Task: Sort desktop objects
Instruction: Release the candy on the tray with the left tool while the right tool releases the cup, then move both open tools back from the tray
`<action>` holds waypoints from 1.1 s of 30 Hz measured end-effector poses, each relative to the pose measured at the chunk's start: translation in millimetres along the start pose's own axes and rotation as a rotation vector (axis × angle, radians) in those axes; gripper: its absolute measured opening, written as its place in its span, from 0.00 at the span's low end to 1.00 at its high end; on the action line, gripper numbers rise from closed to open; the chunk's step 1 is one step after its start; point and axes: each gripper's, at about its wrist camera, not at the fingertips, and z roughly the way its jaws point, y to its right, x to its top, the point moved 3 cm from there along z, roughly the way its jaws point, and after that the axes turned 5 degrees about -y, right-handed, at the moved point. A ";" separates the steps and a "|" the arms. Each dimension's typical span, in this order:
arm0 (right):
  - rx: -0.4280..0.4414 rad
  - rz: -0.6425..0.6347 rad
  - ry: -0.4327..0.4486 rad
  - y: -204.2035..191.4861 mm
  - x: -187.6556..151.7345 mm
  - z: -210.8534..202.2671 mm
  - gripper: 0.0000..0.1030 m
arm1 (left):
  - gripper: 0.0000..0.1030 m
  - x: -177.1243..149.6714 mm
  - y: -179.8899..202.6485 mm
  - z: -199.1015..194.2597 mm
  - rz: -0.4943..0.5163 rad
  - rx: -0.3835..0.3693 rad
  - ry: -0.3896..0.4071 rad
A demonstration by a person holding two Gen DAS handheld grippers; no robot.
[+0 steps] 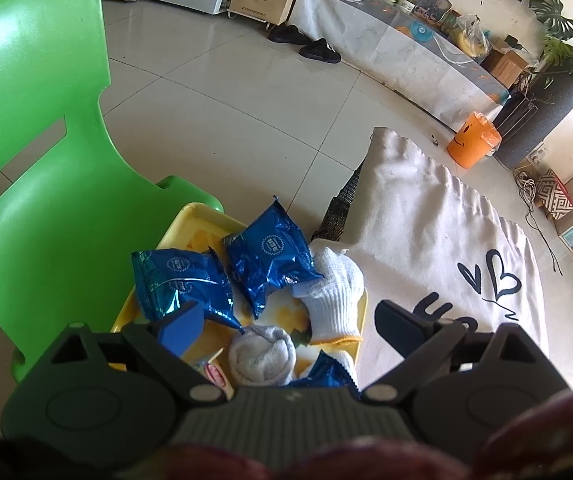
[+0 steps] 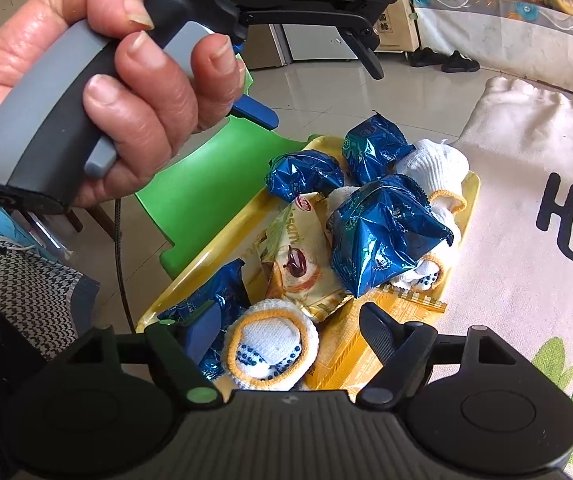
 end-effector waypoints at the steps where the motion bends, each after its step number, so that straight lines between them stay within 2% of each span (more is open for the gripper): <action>1: -0.005 -0.002 -0.002 -0.3 -0.5 -1.8 0.75 | 0.93 -2.9 0.0 -2.6 0.001 0.004 0.002; 7: -0.042 0.005 -0.022 4.0 -7.6 -21.8 0.76 | 0.94 -22.5 0.4 -23.5 0.005 0.006 0.035; 9: -0.054 0.030 -0.026 9.1 -10.3 -30.3 0.77 | 0.99 -30.1 0.5 -31.4 -0.009 -0.012 0.057; 13: -0.107 0.085 -0.034 24.9 -16.6 -50.4 0.77 | 0.99 -48.8 -1.6 -49.0 -0.027 -0.007 0.125; 16: -0.151 0.150 -0.030 40.5 -21.4 -67.6 0.79 | 0.99 -63.8 0.3 -58.8 -0.023 -0.005 0.147; 22: -0.229 0.265 -0.011 66.9 -30.0 -96.8 0.82 | 0.99 -97.5 9.3 -71.3 -0.046 0.002 0.136; 26: -0.273 0.277 -0.010 73.6 -35.0 -111.1 0.85 | 0.99 -119.5 18.7 -78.7 -0.041 0.001 0.116; 33: -0.293 0.295 0.001 80.8 -43.2 -126.3 0.86 | 0.99 -151.4 34.3 -96.4 -0.020 0.011 0.115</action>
